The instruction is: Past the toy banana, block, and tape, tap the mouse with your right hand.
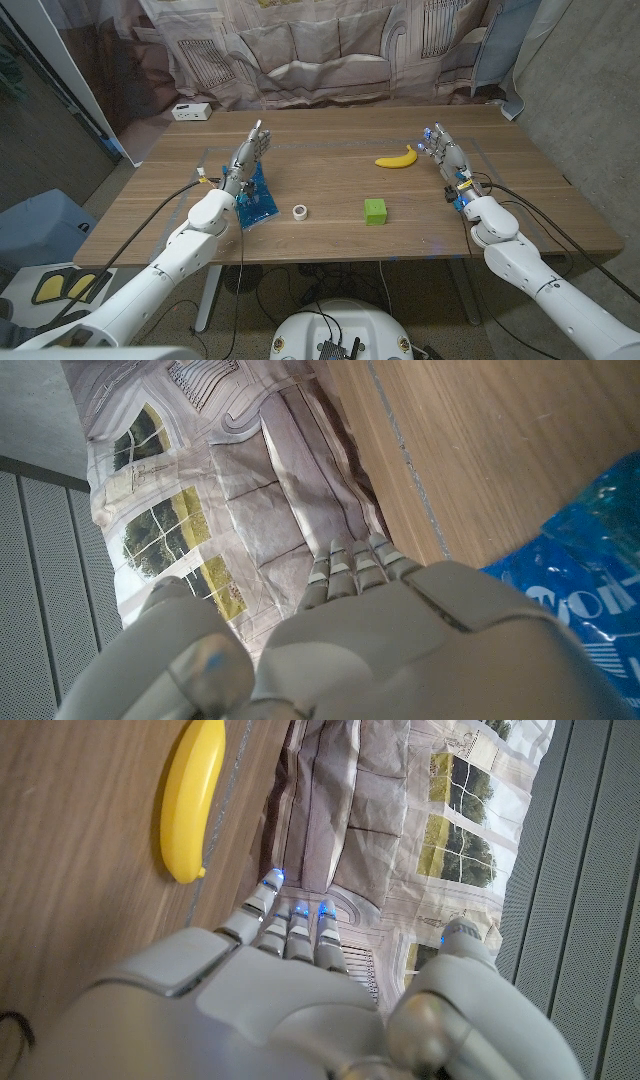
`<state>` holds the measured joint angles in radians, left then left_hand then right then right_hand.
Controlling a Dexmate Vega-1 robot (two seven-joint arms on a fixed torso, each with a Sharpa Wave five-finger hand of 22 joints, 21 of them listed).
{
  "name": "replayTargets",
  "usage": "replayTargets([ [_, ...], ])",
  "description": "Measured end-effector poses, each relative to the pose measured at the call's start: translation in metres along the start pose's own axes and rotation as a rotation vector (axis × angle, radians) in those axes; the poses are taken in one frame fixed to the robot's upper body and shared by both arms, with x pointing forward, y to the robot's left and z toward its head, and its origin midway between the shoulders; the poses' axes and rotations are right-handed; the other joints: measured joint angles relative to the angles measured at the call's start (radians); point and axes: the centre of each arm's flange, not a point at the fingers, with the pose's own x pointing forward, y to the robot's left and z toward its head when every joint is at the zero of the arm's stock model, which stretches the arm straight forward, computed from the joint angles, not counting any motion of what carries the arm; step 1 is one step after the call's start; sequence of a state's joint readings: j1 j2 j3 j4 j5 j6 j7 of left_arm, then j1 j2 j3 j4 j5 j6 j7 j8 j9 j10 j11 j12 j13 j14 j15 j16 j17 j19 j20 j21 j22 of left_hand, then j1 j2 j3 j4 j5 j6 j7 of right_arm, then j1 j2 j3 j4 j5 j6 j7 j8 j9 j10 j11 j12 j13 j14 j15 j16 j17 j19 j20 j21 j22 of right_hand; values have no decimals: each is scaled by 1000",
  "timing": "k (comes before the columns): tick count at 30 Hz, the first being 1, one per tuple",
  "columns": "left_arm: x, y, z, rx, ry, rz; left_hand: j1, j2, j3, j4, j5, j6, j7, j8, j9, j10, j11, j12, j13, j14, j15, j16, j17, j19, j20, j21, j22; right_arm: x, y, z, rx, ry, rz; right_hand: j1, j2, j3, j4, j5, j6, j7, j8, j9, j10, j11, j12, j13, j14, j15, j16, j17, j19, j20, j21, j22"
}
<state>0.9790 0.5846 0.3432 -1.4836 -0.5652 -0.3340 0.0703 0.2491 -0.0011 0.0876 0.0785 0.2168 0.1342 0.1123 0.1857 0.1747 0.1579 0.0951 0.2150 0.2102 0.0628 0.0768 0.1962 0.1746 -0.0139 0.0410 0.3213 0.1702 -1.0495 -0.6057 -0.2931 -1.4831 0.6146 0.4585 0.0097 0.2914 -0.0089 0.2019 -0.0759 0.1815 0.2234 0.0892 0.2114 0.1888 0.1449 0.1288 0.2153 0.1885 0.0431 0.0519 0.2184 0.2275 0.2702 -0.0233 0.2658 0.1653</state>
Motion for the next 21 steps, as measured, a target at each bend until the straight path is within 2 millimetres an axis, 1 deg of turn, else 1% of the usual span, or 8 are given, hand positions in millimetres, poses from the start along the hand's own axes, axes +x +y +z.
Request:
replayTargets([
  [2, -2, 1, 1, -2, -7, 2, 0, 0, 0, 0, 0, 4, -4, 7, 0, 5, 5, 0, -1, 0, 0, 0, 0, 0, 0, 0, 0, -1, 1, 3, -8, -8, 5, 0, 0, 0, 0, 0, 0, 0, 0, 0, 3, 3, 0, 0, 0, 0, 0, 0, 0, 0, 0, 0],
  [6, -7, 4, 4, -2, -20, 8, 0, 0, 0, 0, 0, 5, -5, 8, 0, 10, 0, 0, -1, 0, 0, 0, 0, 0, 0, -8, 0, -4, 2, 8, -26, -21, 9, 0, 0, 0, 0, 0, -2, -2, 0, 0, 9, -2, 0, 0, 0, 0, 0, 0, 5, 5, 0, 0],
  [9, -8, 6, 6, -2, -30, 11, 0, 0, 0, 0, 0, 11, 1, 8, 0, 10, 0, 0, -1, 5, -5, 0, 0, 4, 4, -8, 0, -7, 1, 12, -37, -31, 9, 0, 0, 0, 0, 0, -6, -6, 0, 0, 9, -2, 0, 0, 0, 0, 0, 0, 5, 5, 0, 0],
  [13, -9, 8, 8, 1, -40, 14, 0, 0, -3, -6, 0, 11, 0, 8, 0, 10, 0, 0, -1, 9, -1, 0, 0, 5, 5, -8, 0, -12, 0, 16, -51, -40, 5, -2, 2, -4, -4, 0, -6, -5, 0, 0, 15, -7, 0, 0, 4, 3, 0, 0, 7, 7, 0, 0],
  [15, -9, 9, 9, 2, -40, 15, 5, 5, 0, -8, 0, 11, 0, 8, 0, 10, 0, 0, -1, 11, 0, 0, 0, 5, 5, -8, 0, -12, 0, 16, -56, -44, 2, -6, 6, -4, -4, 0, -6, -6, 0, 0, 24, -9, 0, 0, 20, 5, 7, 0, 12, 12, -3, 0],
  [17, -8, 10, 10, 4, -44, 14, 5, 5, 0, -8, 0, 11, 0, 8, 0, 10, 0, 0, -1, 11, 0, 0, 0, 5, 5, -8, 0, -15, 0, 18, -60, -47, 2, -7, 7, -4, -4, 0, -6, -6, 0, 0, 30, -2, 2, 0, 29, 7, 8, 0, 13, 12, -7, 0],
  [20, -7, 10, 12, 10, -50, 13, 5, 5, 0, -8, 0, 16, -5, 8, 0, 20, -1, 0, -5, 11, 0, 0, 0, 10, 9, -8, 0, -19, -2, 21, -68, -52, -1, -7, 7, -4, -4, 0, -2, -9, 0, 0, 34, -6, 8, 0, 30, 5, 8, 0, 18, 7, -7, 0],
  [21, -7, 11, 13, 12, -52, 13, 5, 5, 0, -8, 0, 17, -5, 8, 0, 21, 0, 0, -6, 11, 0, 0, 0, 15, 7, -8, 0, -20, -2, 22, -71, -54, -3, -7, 7, -4, -4, 0, 0, -11, 0, 0, 34, -6, 8, 0, 30, 5, 8, -1, 21, 11, -7, 0],
])
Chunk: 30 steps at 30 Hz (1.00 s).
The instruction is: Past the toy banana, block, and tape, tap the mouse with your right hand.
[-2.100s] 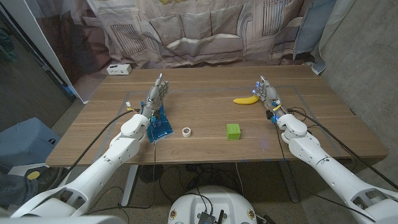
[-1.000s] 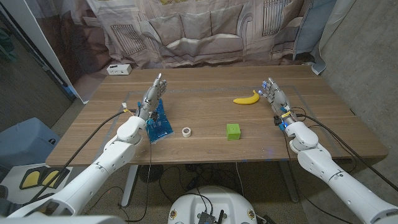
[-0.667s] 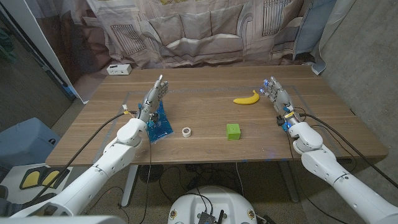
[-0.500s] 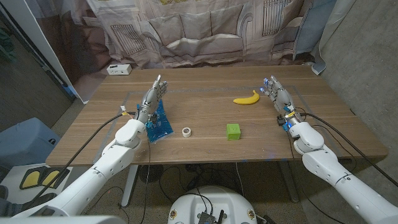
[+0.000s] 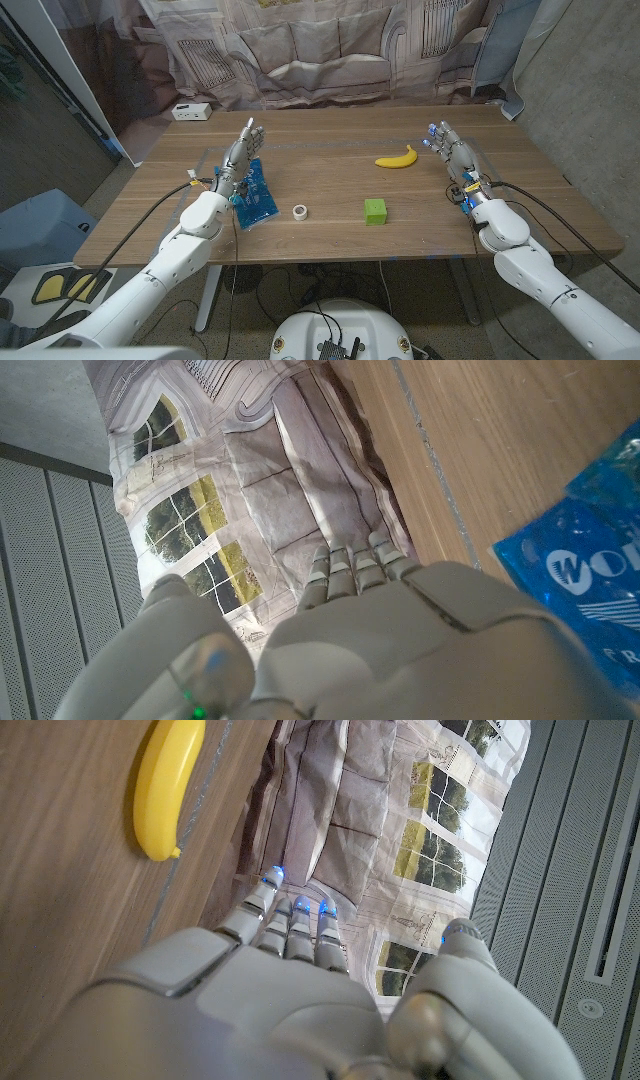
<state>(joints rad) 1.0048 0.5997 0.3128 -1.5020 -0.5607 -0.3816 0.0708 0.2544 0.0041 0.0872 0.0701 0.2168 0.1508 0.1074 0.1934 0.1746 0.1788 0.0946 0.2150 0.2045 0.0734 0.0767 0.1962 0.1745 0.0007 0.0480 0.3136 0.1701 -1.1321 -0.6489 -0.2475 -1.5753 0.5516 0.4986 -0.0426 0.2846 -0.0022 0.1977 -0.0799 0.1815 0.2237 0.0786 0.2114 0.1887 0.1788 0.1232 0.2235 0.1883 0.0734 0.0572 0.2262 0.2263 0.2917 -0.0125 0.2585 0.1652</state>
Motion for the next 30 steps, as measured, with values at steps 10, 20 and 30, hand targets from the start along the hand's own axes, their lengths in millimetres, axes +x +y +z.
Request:
replayTargets([
  [10, 1, 2, 3, 17, -7, -1, 0, 0, 0, 0, 0, 5, 5, 0, 0, 0, 0, 0, 0, 11, 0, 0, 0, 1, -1, -8, 0, -14, -8, 6, -22, 1, -5, 0, 0, 0, 0, 0, 3, 3, 0, 0, 13, -2, 0, 0, 18, -4, 4, -3, 18, -4, 0, 0],
  [20, 4, 1, 7, 30, -14, -8, 0, 0, 0, 0, 0, 14, 7, 0, 0, 11, 3, 0, 0, 11, 0, 0, 0, 5, 2, -8, 0, -25, -15, 9, -29, 6, -24, -4, 4, -4, -4, 0, 19, -2, 0, 0, 26, -4, 0, 0, 29, -4, 7, -3, 35, 0, 0, 0],
  [30, 5, -3, 8, 32, -9, -17, 0, 0, -4, -4, 0, 17, 10, 0, 0, 13, 1, 0, -4, 12, -2, 0, 0, 9, 6, -15, 0, -40, -26, 11, -36, 15, -48, -4, 4, -6, -3, 0, 19, -2, 0, 0, 34, -2, 0, 0, 32, -7, 7, -3, 41, -5, 0, 0],
])
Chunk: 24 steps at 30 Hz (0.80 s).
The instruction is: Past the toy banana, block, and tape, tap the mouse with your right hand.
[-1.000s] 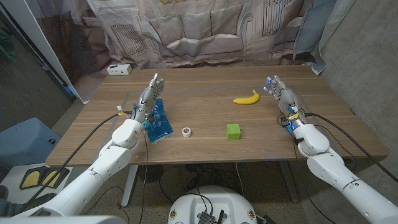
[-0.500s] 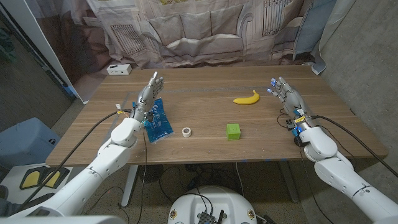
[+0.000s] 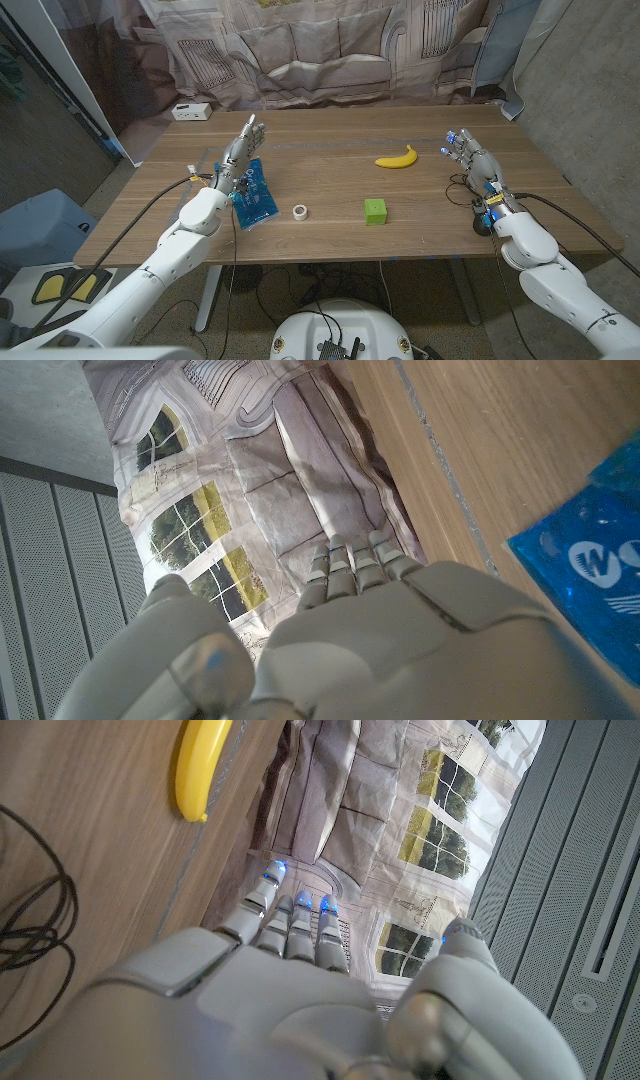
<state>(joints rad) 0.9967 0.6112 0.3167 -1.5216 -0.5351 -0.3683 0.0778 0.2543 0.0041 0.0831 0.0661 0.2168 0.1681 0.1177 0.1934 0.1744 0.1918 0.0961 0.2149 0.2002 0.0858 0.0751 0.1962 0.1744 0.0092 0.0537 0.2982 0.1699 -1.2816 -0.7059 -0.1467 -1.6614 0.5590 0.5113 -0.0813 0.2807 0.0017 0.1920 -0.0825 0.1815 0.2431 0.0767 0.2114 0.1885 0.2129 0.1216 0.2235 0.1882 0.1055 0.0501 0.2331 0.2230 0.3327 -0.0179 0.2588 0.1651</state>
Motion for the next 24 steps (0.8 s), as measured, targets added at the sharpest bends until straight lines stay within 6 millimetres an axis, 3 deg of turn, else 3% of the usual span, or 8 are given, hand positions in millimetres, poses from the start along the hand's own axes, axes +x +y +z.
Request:
replayTargets([
  [3, 0, -1, 0, 1, 7, -1, 0, 0, 0, 0, 0, 0, 0, 0, 0, 1, -1, 0, 0, 2, -2, 0, 0, 0, 0, 0, 0, -12, -10, 3, -13, 10, -12, 0, 0, 0, 0, 0, 0, 0, 0, 0, 0, 0, 0, 0, 2, 2, 0, 0, 0, 0, -2, 0],
  [24, 7, -9, 1, 1, 9, -11, 0, 0, 0, 0, 0, 7, 0, 0, 0, 7, -7, 8, 0, 13, 2, 0, 0, 5, -5, -7, 0, -46, -33, 10, -35, 16, -66, 0, 0, -3, -3, 0, 4, 4, 0, 0, 3, -4, 0, 5, 8, 1, 0, 0, 7, 7, -8, 0],
])
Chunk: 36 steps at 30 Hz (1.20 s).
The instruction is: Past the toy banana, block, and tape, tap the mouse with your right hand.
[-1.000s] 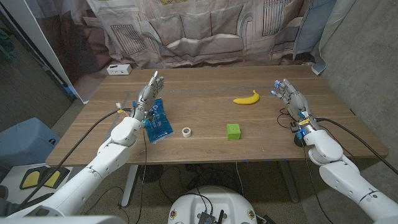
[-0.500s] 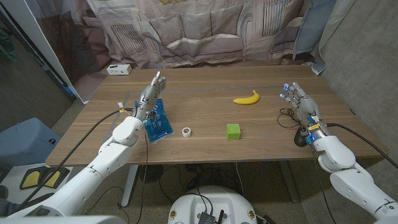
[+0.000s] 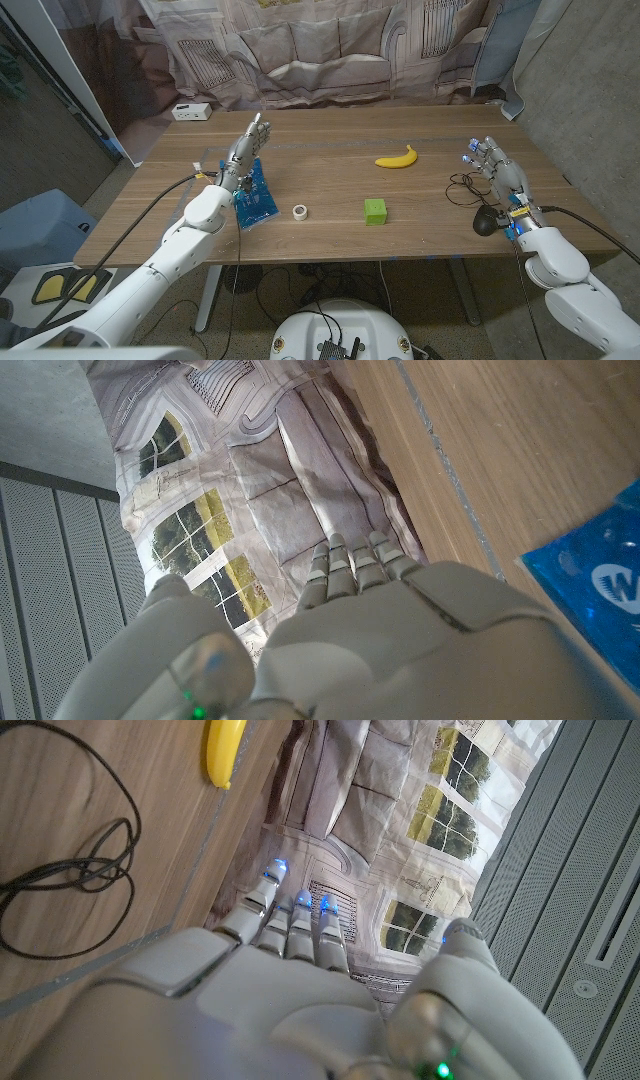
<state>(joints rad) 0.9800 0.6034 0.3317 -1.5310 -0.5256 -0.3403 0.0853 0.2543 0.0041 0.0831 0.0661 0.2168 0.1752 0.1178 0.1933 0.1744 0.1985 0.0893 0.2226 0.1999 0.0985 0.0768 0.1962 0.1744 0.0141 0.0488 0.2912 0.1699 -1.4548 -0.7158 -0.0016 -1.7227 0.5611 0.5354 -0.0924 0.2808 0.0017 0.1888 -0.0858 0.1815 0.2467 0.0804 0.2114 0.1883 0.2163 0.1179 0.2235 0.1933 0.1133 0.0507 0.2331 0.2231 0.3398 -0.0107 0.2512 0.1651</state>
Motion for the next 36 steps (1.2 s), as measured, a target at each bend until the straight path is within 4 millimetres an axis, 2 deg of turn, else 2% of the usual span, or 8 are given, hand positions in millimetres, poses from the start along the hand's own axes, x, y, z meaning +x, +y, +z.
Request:
replayTargets([
  [20, 8, -5, 2, 0, 6, -1, 5, 5, -4, -4, 0, 0, 0, 0, 0, 5, 5, 0, 0, 1, -1, 0, 0, 5, 5, -8, 0, -24, -17, 5, -22, 5, -38, -4, 4, 0, 0, 0, 7, 0, 0, 0, 5, 5, 0, 0, 3, 3, 0, -5, 0, 0, -7, 0],
  [29, 11, -10, 5, 1, -1, -7, 5, 5, -4, -4, -2, 5, -5, 0, 0, 5, 5, 0, 0, 5, -5, 0, 0, 5, 5, -8, 5, -40, -24, 7, -27, 5, -61, -4, 4, -1, -1, 0, 11, -3, 0, 0, 18, 0, 0, 0, 14, 3, 0, -5, 18, 4, -7, 0],
  [36, 12, -13, 6, 2, -3, -12, 5, 5, -1, -7, -8, 11, 0, 0, 0, 5, 5, 0, 0, 11, 0, 0, 0, 5, 5, -8, 5, -52, -31, 7, -26, 8, -81, -4, 4, -4, -4, 0, 25, 0, 0, 0, 24, 1, 0, 0, 24, 3, 3, -5, 27, 2, -7, 0],
])
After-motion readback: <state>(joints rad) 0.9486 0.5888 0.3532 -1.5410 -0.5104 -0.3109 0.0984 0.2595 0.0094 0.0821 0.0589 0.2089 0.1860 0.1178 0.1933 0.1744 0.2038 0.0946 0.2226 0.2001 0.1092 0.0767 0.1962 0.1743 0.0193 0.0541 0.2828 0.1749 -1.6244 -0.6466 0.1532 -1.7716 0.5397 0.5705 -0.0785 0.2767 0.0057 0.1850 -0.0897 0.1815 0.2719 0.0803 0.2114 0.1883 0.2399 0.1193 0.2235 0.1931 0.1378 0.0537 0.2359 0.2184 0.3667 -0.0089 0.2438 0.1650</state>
